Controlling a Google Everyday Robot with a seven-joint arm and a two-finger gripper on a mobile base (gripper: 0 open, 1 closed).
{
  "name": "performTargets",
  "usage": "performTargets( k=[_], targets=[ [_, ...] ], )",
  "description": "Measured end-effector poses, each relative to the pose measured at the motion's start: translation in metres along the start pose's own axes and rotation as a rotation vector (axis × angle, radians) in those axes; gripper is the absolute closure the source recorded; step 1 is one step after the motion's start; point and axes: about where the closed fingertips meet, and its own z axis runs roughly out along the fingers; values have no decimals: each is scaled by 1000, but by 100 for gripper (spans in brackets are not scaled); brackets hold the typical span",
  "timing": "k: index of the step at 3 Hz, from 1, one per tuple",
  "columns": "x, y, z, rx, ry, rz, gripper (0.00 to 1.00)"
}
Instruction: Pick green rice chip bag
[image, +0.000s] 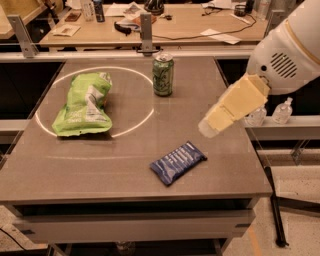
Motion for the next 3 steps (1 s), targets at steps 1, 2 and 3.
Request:
performTargets(
  k=[1, 2, 3],
  targets=[
    [-1, 1, -2, 4, -2, 50, 0],
    [-1, 1, -2, 4, -3, 49, 0],
    [-3, 3, 3, 34, -43, 80, 0]
  ],
)
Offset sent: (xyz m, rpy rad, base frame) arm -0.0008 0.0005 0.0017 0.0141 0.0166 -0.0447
